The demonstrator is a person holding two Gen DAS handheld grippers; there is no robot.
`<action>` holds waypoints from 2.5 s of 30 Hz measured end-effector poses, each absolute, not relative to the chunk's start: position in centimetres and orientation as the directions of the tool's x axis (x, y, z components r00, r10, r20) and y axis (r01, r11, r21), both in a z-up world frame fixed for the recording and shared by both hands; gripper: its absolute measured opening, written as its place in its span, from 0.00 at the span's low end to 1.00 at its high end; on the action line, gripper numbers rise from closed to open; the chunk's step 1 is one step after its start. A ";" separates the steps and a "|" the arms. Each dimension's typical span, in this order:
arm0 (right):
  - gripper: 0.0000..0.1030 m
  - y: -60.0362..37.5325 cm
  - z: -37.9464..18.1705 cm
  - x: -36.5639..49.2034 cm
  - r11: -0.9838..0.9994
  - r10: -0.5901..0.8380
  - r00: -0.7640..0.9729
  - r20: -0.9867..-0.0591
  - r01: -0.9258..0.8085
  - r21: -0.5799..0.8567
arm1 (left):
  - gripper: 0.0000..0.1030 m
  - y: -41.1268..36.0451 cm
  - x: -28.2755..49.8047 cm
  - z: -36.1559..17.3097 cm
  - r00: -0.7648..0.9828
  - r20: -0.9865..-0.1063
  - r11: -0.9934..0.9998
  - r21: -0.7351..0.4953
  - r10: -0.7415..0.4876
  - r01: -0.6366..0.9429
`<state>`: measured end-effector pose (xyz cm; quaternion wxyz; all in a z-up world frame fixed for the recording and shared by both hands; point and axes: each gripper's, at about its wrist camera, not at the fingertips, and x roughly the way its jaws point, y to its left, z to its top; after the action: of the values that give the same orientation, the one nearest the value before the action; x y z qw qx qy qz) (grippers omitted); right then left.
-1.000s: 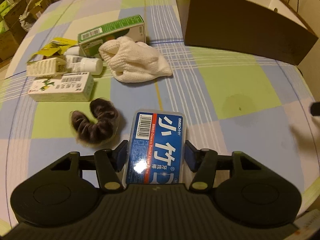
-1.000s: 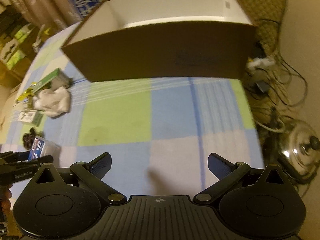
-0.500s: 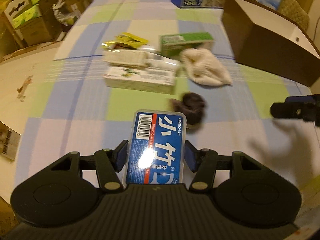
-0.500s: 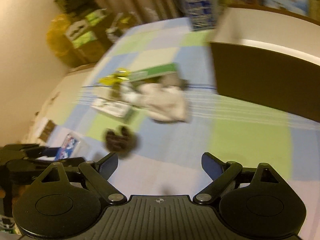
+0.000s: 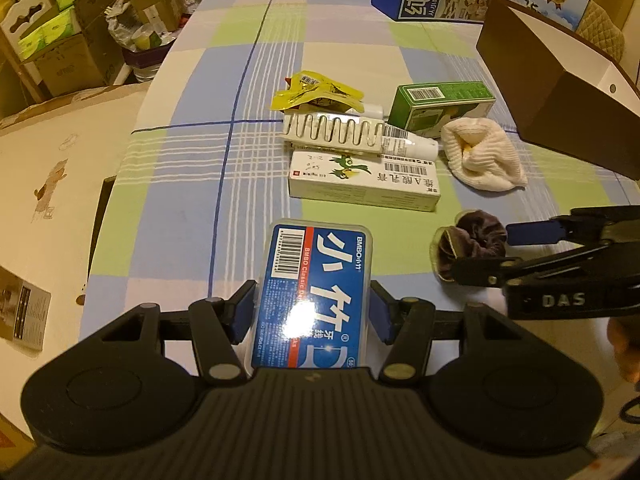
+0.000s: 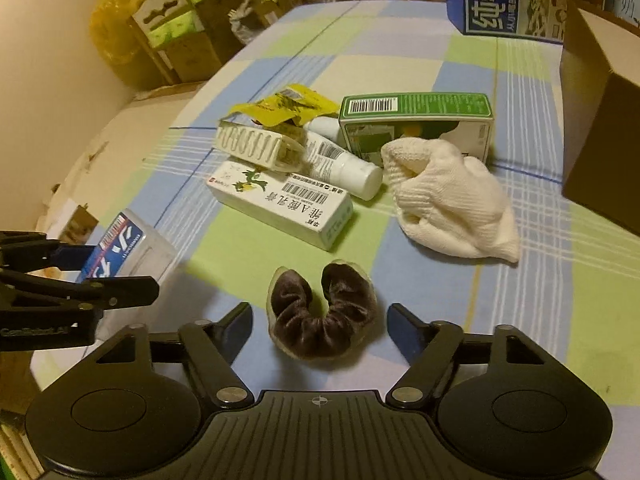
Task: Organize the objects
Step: 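Hold the blue box in the left tool while the right tool grasps the brown scrunchie, then carry both items into the cardboard box and open both tools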
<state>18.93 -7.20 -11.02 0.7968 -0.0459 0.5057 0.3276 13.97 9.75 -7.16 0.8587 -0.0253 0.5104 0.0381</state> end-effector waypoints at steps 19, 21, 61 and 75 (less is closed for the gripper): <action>0.24 -17.5 -5.7 18.4 0.833 0.492 0.391 -0.778 -0.470 0.291 | 0.52 3.1 17.6 -3.9 0.535 -0.843 0.998 -0.038 -0.057 0.046; 0.24 -19.8 -4.6 18.8 0.844 0.486 0.418 -0.767 -0.451 0.289 | 0.52 1.2 18.5 -3.1 0.550 -0.831 0.996 -0.042 -0.076 0.074; 0.24 -40.6 -4.8 40.7 0.930 0.359 0.454 -0.816 -0.244 0.274 | 0.52 -25.9 44.2 -6.7 0.416 -0.900 0.990 -0.101 -0.132 0.096; 0.29 -40.7 -5.6 41.7 0.917 0.389 0.404 -0.827 -0.253 0.308 | 0.72 -25.9 44.2 -6.9 0.417 -0.903 0.994 -0.089 -0.105 0.058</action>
<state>41.71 -40.74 -5.62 0.8353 0.0666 0.5106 0.1924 44.16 -25.85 -6.87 0.8416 -0.0220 0.5375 -0.0483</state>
